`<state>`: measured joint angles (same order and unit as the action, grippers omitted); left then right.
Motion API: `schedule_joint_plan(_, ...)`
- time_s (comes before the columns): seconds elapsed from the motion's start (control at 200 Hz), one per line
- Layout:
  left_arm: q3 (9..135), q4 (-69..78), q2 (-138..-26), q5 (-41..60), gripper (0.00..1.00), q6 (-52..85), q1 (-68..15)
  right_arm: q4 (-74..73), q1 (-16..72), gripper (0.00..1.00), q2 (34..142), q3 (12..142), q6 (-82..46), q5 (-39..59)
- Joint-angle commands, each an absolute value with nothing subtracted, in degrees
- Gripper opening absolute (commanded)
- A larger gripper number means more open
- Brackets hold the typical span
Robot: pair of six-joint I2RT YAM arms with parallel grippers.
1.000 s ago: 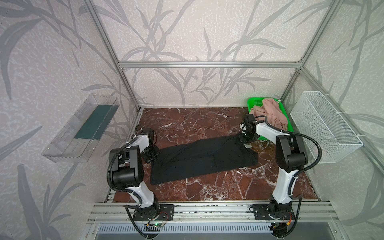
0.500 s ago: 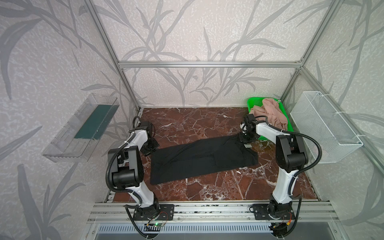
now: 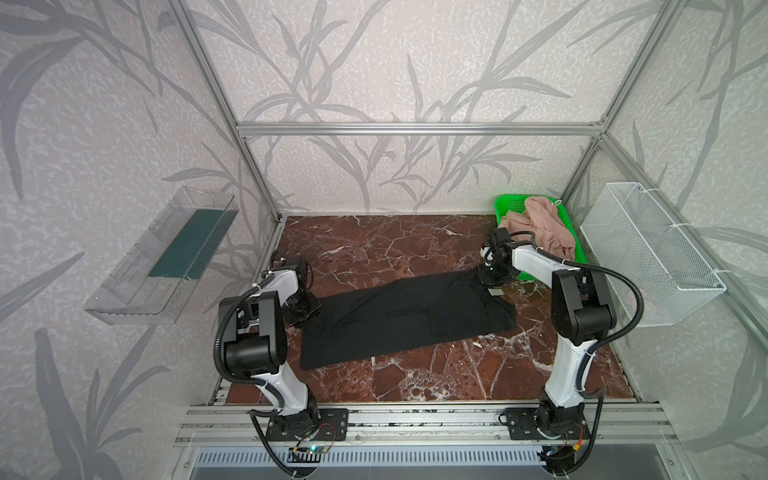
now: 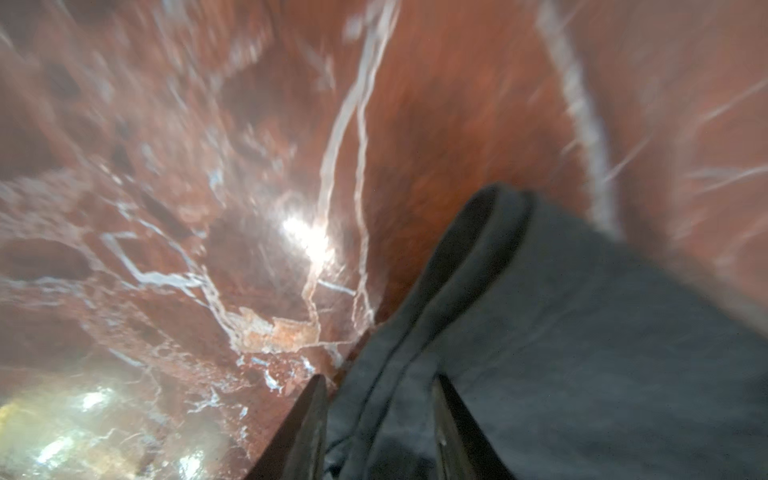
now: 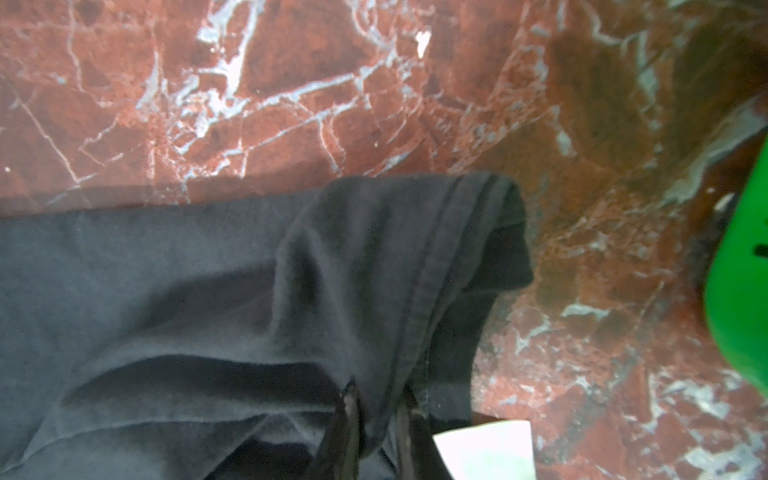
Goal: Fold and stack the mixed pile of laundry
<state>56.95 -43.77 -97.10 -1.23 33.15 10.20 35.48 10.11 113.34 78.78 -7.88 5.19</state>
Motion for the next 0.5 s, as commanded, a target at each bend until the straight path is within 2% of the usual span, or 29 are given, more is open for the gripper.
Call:
schedule_joint_plan(0.0,54.74,-43.22,-96.81,-1.39,0.37,34.5,10.35,36.55,9.76,0.19,114.43,79.37,-7.41,5.34)
schedule_joint_plan(0.29,56.04,-44.41,-96.27,-2.08,0.19,34.68,10.31,36.3,9.58,0.19,114.34,79.19,-7.47,5.37)
schedule_joint_plan(0.42,56.99,-45.82,-95.76,-2.89,0.17,34.51,10.33,36.15,9.49,0.19,114.38,79.01,-7.48,5.45)
schedule_joint_plan(0.495,57.37,-46.89,-95.58,-3.43,0.22,34.5,10.28,36.16,9.4,0.18,114.41,78.93,-7.48,5.49)
